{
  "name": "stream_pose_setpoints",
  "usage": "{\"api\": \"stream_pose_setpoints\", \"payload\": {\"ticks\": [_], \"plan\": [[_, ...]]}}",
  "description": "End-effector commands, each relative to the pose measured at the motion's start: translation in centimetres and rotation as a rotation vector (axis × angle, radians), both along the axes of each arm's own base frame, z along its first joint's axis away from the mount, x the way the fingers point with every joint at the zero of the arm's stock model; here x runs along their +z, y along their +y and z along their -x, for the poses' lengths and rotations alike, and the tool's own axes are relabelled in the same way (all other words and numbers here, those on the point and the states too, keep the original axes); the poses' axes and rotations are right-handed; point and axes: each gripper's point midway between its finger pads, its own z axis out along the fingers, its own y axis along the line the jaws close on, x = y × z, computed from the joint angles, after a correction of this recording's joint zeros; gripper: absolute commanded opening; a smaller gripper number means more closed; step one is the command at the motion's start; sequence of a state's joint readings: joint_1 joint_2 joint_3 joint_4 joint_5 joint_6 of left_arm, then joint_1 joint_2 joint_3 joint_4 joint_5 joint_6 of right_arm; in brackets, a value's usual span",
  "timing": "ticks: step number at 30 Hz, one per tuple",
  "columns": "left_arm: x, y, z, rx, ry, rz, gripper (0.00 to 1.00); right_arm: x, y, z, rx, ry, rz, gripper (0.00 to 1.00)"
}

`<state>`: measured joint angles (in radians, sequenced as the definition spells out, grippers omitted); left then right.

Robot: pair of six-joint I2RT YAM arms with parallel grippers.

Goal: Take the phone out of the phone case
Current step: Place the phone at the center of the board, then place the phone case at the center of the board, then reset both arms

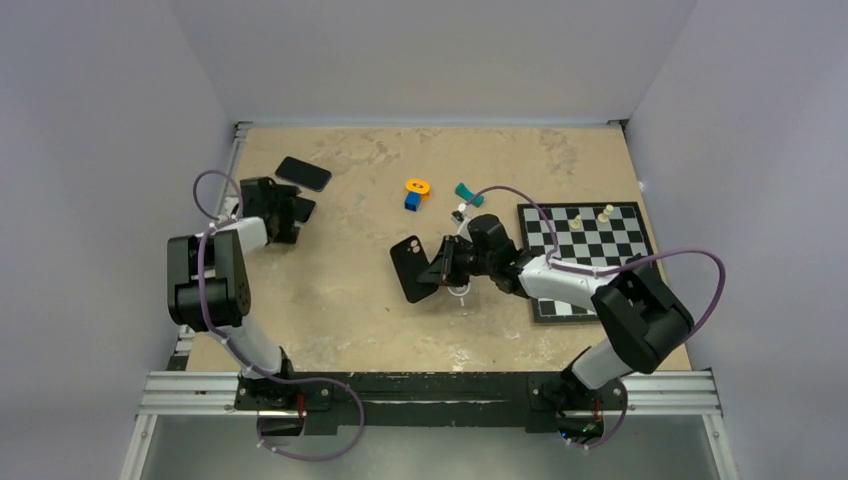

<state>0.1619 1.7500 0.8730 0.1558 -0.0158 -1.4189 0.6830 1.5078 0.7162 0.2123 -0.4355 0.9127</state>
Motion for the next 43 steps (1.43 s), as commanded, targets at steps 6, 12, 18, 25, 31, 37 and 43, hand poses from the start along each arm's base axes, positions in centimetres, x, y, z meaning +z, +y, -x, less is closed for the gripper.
{"api": "stream_pose_setpoints", "payload": {"ticks": [6, 12, 18, 25, 31, 37, 43], "plan": [[-0.4, -2.0, 8.3, -0.063, 0.381, 0.074, 1.0, -3.2, 0.2, 0.6, -0.029, 0.032, 0.053, 0.2], [-0.1, -4.3, 10.9, -0.137, 0.364, 0.137, 1.0, -5.1, -1.7, 1.1, -0.087, 0.045, 0.145, 0.53], [3.6, -5.7, 12.2, -0.238, 0.233, 0.107, 1.0, -2.9, -3.1, 2.0, -0.085, -0.023, 0.183, 0.72], [12.0, -10.6, 13.0, -0.577, -0.126, -0.139, 1.0, 3.6, -8.9, 1.3, -0.19, -0.307, 0.311, 0.8], [19.4, -14.7, 16.4, -0.765, -0.514, -0.361, 1.0, 12.2, -13.5, 0.9, -0.377, -0.638, 0.212, 0.85], [24.5, -14.6, 20.4, -0.783, -0.728, -0.487, 0.99, 17.0, -17.8, 1.6, -0.533, -0.782, 0.181, 0.87], [26.1, -13.4, 23.9, -0.762, -0.801, -0.607, 0.99, 18.2, -18.8, 3.0, -0.551, -0.84, 0.102, 0.89]]}}
